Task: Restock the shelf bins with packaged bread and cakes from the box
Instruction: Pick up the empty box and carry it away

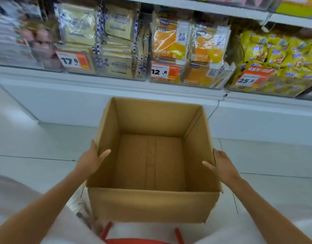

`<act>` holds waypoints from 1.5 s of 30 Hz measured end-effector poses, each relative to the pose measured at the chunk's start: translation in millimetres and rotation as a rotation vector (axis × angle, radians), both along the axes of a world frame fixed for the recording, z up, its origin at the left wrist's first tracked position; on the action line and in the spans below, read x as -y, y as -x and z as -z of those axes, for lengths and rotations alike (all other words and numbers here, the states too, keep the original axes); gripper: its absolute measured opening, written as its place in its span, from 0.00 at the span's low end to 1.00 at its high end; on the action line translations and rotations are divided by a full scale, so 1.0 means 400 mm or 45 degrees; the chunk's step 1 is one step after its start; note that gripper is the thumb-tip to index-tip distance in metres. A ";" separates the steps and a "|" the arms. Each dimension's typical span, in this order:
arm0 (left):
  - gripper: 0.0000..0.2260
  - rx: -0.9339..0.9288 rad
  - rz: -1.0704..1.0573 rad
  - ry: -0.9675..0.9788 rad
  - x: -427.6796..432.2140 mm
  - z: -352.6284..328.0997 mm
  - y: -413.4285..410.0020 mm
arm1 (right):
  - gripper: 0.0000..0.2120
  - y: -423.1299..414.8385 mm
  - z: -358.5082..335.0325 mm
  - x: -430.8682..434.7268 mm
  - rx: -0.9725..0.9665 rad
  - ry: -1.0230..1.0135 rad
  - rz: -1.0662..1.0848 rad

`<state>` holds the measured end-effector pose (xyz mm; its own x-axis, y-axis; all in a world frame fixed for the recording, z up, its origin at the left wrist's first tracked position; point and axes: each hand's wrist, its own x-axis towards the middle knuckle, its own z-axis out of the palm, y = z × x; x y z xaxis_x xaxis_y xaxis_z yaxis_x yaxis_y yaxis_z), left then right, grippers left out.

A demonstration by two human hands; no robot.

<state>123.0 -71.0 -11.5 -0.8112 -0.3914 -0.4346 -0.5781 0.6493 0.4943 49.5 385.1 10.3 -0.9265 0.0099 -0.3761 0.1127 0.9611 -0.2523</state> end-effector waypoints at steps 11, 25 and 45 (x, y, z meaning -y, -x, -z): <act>0.31 0.131 0.230 -0.605 -0.023 0.021 0.063 | 0.33 -0.014 0.011 -0.086 0.105 0.453 0.173; 0.33 0.376 0.595 -0.541 -0.450 -0.175 0.219 | 0.31 -0.248 -0.083 -0.418 0.207 0.438 0.862; 0.30 0.283 1.225 -0.525 -1.413 -0.824 0.521 | 0.10 -0.534 -0.780 -1.022 -0.163 0.570 1.638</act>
<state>-85.4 494.3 318.1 -0.5868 0.5815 -0.5635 -0.0162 0.6873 0.7262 263.2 793.9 322.2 -0.3838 0.7838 -0.4883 0.8089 0.0302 -0.5872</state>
